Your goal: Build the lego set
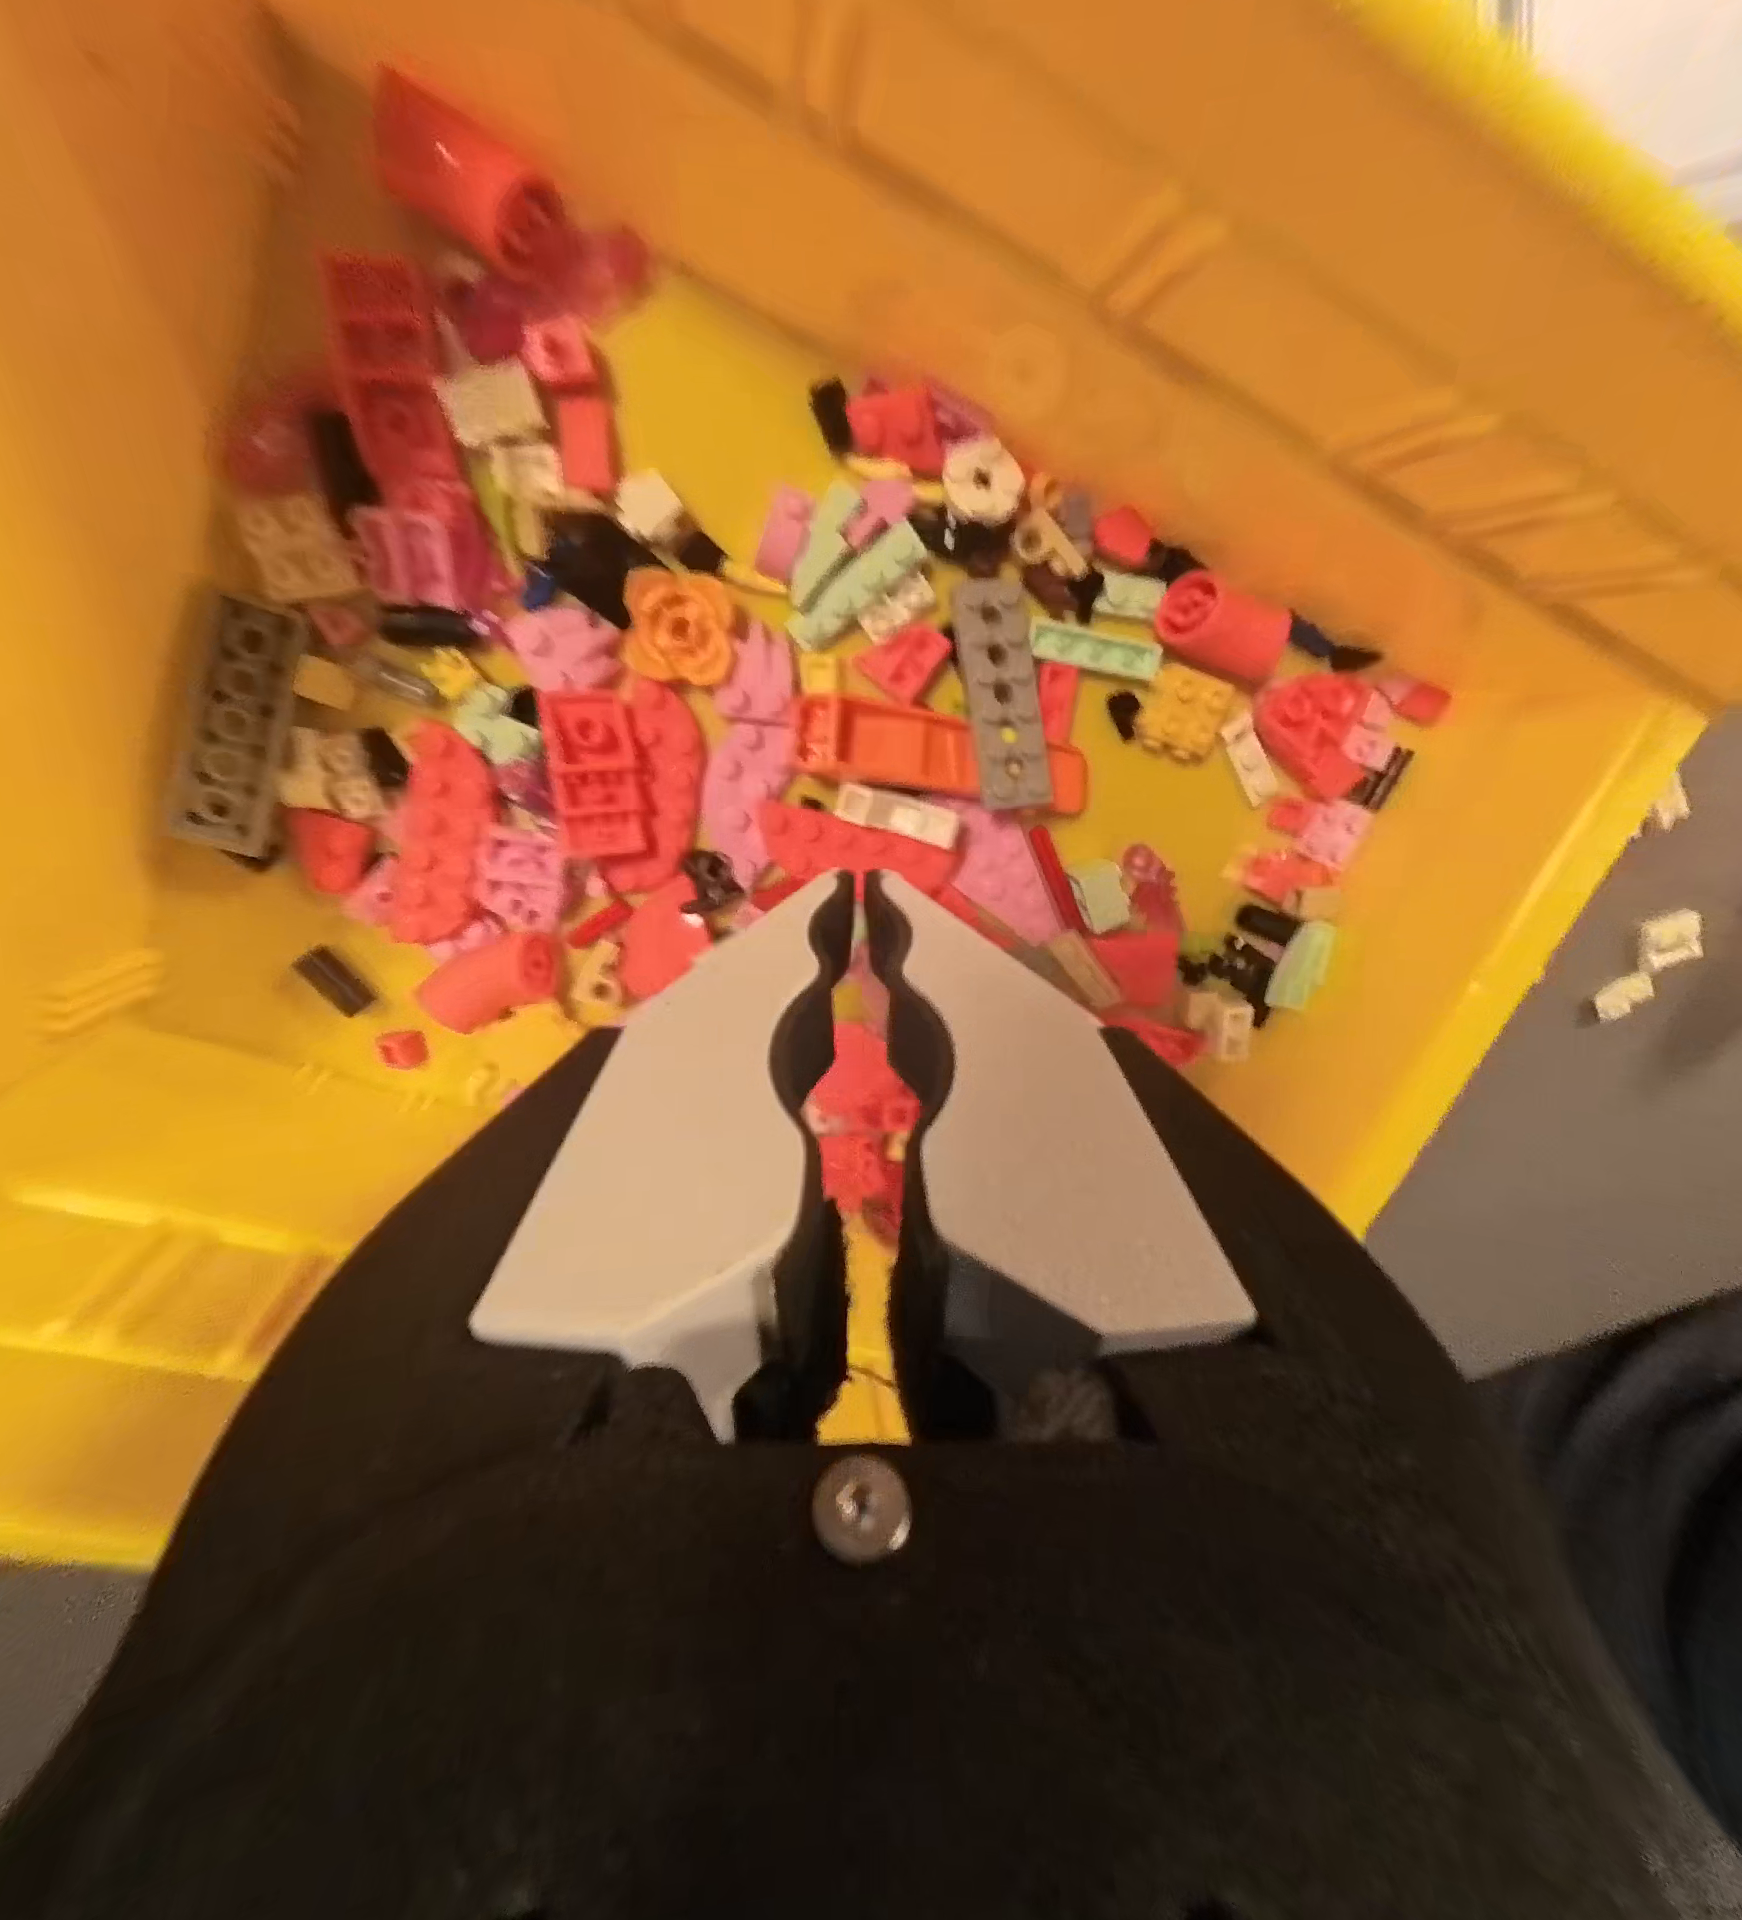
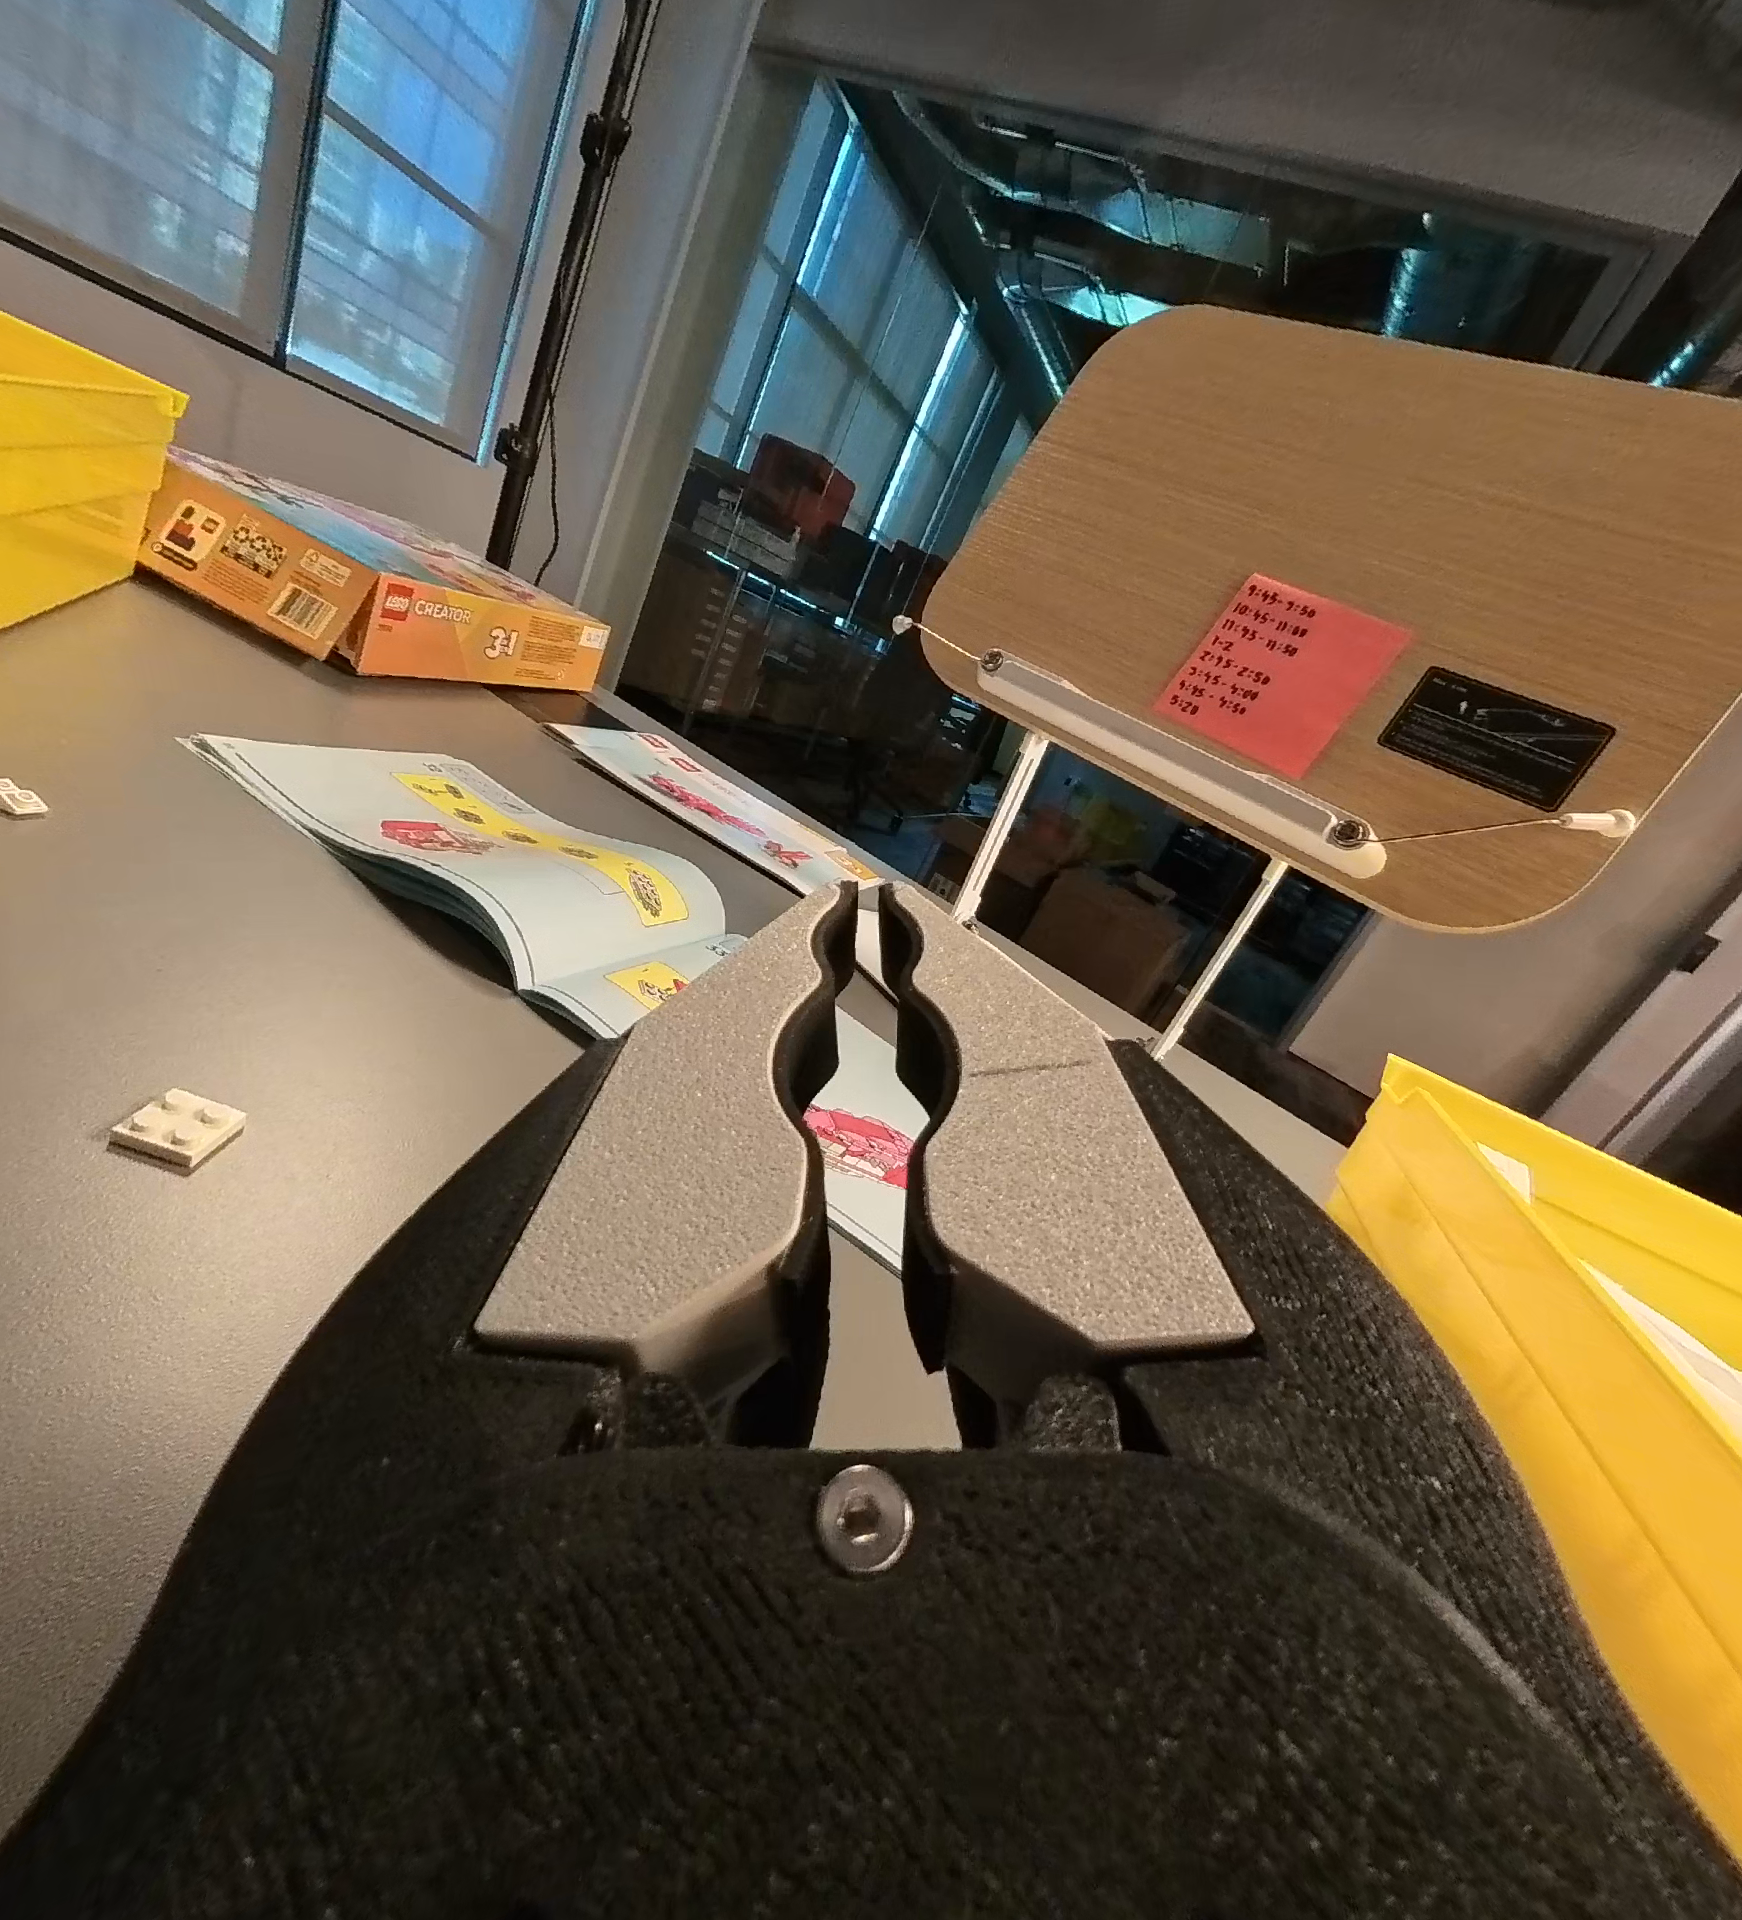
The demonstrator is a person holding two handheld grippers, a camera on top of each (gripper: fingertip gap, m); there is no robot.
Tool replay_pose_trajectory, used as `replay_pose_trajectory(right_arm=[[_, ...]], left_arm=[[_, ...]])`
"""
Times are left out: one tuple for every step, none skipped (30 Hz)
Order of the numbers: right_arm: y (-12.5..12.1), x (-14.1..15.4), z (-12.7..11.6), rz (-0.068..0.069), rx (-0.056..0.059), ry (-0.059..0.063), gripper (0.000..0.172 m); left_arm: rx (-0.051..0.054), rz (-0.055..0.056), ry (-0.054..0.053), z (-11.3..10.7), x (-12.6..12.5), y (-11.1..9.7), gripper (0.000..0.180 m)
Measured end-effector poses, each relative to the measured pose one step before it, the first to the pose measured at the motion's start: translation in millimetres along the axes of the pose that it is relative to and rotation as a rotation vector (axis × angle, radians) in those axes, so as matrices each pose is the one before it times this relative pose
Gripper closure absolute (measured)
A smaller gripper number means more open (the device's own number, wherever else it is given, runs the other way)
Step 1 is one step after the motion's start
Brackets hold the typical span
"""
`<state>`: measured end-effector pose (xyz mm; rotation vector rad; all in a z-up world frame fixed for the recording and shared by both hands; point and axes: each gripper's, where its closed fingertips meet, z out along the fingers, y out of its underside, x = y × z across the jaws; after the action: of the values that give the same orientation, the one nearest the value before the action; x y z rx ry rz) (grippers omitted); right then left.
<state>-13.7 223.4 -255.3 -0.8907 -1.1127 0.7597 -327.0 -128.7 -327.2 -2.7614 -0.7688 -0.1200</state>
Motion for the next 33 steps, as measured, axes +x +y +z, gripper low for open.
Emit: replay_pose_trajectory(right_arm=[[0.03,0.07,-0.01,0.0001,-0.0002,0.0006,0.170],[0.05,0.15,0.08,-0.0003,-0.0003,0.0011,0.170],[0.09,0.24,0.15,-0.0005,-0.0005,0.0018,0.170],[0.16,0.65,-0.04,-0.0008,-0.0008,0.0037,0.170],[0.28,0.75,0.05,0.0001,-0.0013,0.0044,0.170],[0.15,0.75,-0.02,0.0019,-0.0005,0.0033,0.169],[0.27,0.59,0.05,0.0001,-0.0012,0.0032,0.169],[0.23,0.24,0.13,-0.0007,-0.0012,0.0011,0.169],[0.09,-0.18,0.14,-0.0029,-0.0008,0.0000,0.169],[0.23,-0.34,0.10,-0.0047,-0.0018,-0.0003,0.169],[0.33,-0.36,0.30,-0.0056,-0.0027,0.0003,0.169],[0.36,-0.59,0.26,-0.0063,-0.0027,-0.0007,0.169],[0.60,-0.40,0.36,-0.0084,-0.0038,0.0002,0.169],[0.58,-0.22,0.40,-0.0064,-0.0043,0.0007,0.169],[0.32,0.00,0.35,-0.0036,-0.0022,0.0010,0.169],[0.37,0.33,0.23,-0.0011,-0.0012,0.0016,0.169],[0.30,0.62,0.31,0.0001,-0.0013,0.0024,0.169],[0.25,0.40,0.16,-0.0001,-0.0011,0.0021,0.169],[0.25,0.15,0.10,-0.0014,-0.0011,0.0012,0.169],[0.16,-0.19,0.14,-0.0026,-0.0011,-0.0005,0.169],[0.08,-0.64,0.20,-0.0045,-0.0013,-0.0015,0.169],[0.26,-0.83,0.28,-0.0060,-0.0023,-0.0023,0.169],[0.32,-1.05,0.37,-0.0074,-0.0028,-0.0026,0.169],[0.25,-1.13,0.40,-0.0077,-0.0024,-0.0033,0.169],[0.18,-1.05,0.30,-0.0066,-0.0016,-0.0033,0.169],[0.05,-0.78,0.21,-0.0046,-0.0012,-0.0026,0.169],[0.06,-0.38,0.14,-0.0026,-0.0009,-0.0013,0.169],[0.08,-0.14,0.03,-0.0008,-0.0003,-0.0003,0.169],[0.01,0.12,-0.05,0.0006,0.0003,0.0004,0.169],[-0.06,0.12,-0.04,0.0009,0.0002,0.0001,0.169],[-0.02,-0.04,0.01,0.0002,0.0002,-0.0002,0.169],[-0.07,-0.11,-0.02,-0.0006,0.0001,-0.0005,0.169],[0.08,-0.20,0.03,-0.0010,-0.0003,-0.0007,0.169]], left_arm=[[0.0364,-0.0014,-0.0247,-3.96,-6.07,-7.58,0.178],[0.0324,-0.0047,-0.0229,-3.73,-6.61,-7.31,0.177],[0.0138,-0.0107,-0.0158,-3.08,-6.20,-4.91,0.177],[-0.0048,-0.0183,0.0061,-2.11,-3.38,-2.74,0.176],[0.0000,-0.0262,0.0177,-1.69,-2.00,-3.68,0.174],[0.0087,-0.0231,0.0108,-1.23,-3.07,-5.21,0.172],[0.0073,-0.0138,0.0014,-0.58,-4.67,-5.40,0.171],[0.0076,-0.0096,-0.0054,0.45,-5.76,-5.53,0.170],[0.0059,-0.0122,-0.0068,1.76,-6.04,-5.10,0.170],[-0.0039,-0.0138,0.0022,3.30,-4.45,-3.19,0.169],[-0.0101,-0.0103,0.0137,4.38,-2.46,-2.01,0.170],[-0.0042,-0.0014,0.0260,4.63,-0.22,-2.48,0.174],[0.0156,0.0046,0.0288,4.14,0.82,-4.76,0.179],[0.0181,-0.0063,0.0189,3.67,-0.61,-4.70,0.180],[0.0059,-0.0129,0.0133,3.91,-1.25,-2.28,0.180],[-0.0090,-0.0113,0.0068,4.25,-1.82,0.19,0.179],[-0.0159,-0.0074,-0.0134,4.52,-4.41,1.72,0.177],[-0.0206,-0.0017,-0.0192,4.58,-4.53,2.93,0.175],[-0.0207,0.0022,-0.0168,4.46,-3.64,3.21,0.171],[-0.0198,0.0045,-0.0133,3.98,-2.77,3.50,0.166],[-0.0176,0.0051,-0.0123,3.49,-2.58,3.22,0.162],[-0.0057,0.0060,-0.0064,2.25,-1.95,1.39,0.158],[0.0090,0.0014,-0.0043,1.18,-2.03,-0.78,0.156],[0.0126,-0.0050,-0.0008,0.41,-1.95,-1.20,0.156],[0.0123,-0.0080,0.0044,0.04,-1.39,-1.38,0.156],[0.0131,-0.0048,0.0163,-0.12,0.90,-1.42,0.158],[0.0124,-0.0050,0.0217,0.06,2.64,-1.52,0.159],[0.0051,-0.0035,0.0073,0.16,0.80,-0.81,0.159],[0.0003,0.0057,-0.0074,0.15,-0.74,-0.23,0.162],[-0.0023,0.0088,-0.0110,0.22,-0.95,0.02,0.163],[-0.0006,0.0071,-0.0097,0.05,-0.58,-0.33,0.165],[0.0020,0.0025,-0.0057,0.09,-0.26,-0.66,0.166],[0.0002,-0.0021,-0.0029,0.30,-0.21,-0.55,0.166]])
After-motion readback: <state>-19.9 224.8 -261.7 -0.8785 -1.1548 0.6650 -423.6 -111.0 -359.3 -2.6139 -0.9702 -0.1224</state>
